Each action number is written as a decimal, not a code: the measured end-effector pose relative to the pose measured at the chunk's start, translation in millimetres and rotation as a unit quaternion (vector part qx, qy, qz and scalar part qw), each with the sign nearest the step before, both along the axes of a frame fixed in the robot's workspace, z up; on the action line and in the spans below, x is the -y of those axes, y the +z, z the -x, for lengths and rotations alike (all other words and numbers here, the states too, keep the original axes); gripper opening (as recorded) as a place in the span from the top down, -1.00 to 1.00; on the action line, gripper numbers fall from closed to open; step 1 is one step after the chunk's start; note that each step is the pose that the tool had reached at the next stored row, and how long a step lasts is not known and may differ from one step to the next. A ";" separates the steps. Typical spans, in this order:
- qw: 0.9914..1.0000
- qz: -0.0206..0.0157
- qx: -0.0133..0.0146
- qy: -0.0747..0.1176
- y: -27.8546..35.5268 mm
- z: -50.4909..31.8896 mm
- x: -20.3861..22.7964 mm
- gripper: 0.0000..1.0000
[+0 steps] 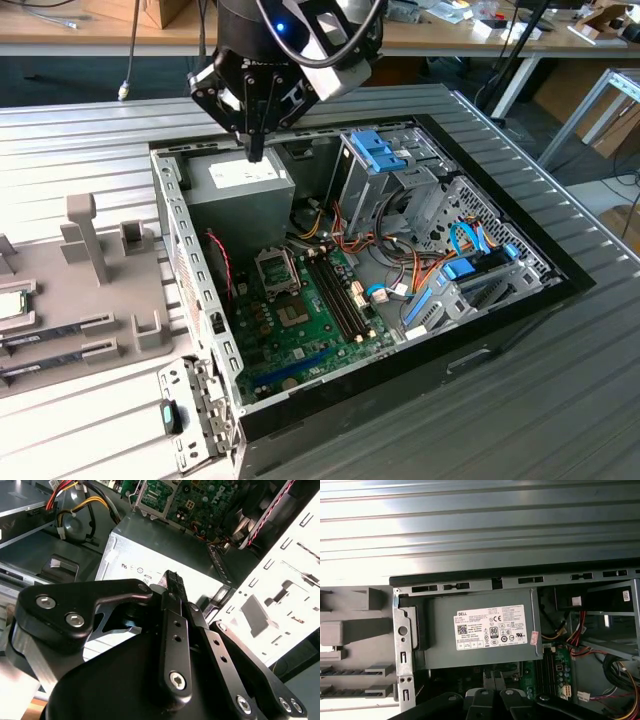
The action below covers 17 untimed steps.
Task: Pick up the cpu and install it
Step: 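Reach for the cpu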
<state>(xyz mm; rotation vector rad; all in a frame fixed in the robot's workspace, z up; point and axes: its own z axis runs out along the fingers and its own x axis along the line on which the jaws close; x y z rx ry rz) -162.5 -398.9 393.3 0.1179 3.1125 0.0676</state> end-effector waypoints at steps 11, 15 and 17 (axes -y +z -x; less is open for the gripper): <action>1.000 0.000 0.000 0.000 0.0 6.1 0.0 0.79; 1.000 0.000 0.000 0.000 0.0 8.7 0.0 0.79; 1.000 0.000 0.000 0.000 0.0 9.9 0.0 0.79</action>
